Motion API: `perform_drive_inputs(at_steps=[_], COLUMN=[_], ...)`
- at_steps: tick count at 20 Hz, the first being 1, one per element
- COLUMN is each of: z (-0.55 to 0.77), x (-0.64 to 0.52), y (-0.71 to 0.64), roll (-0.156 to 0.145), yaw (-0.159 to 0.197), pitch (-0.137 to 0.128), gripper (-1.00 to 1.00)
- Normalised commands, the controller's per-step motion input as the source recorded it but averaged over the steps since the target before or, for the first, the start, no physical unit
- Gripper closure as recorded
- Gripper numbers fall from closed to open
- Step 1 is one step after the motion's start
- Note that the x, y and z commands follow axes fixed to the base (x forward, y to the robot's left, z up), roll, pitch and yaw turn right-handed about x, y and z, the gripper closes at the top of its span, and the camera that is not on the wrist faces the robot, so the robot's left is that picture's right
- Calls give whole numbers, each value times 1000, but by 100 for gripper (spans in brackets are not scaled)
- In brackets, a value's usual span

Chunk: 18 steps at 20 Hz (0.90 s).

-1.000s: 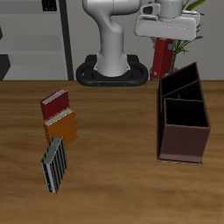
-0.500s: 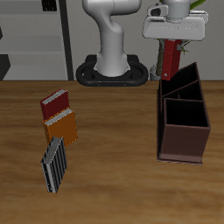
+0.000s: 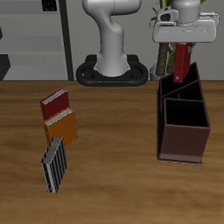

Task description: Place the left red book into the left desk caddy's back compartment and place the striped book into the left desk caddy's left compartment and place the right red book into the left desk caddy's front compartment

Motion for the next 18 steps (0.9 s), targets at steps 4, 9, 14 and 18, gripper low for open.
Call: perform_drive_inputs(at_steps=[4, 9, 14, 18], z=[110, 82, -18, -86], x=[105, 82, 57, 130], y=[177, 114, 130, 47], roll=[36, 5, 1, -21], yaw=[15, 24, 39, 39], pitch=[22, -16, 1, 28], gripper=[100, 100, 100, 100])
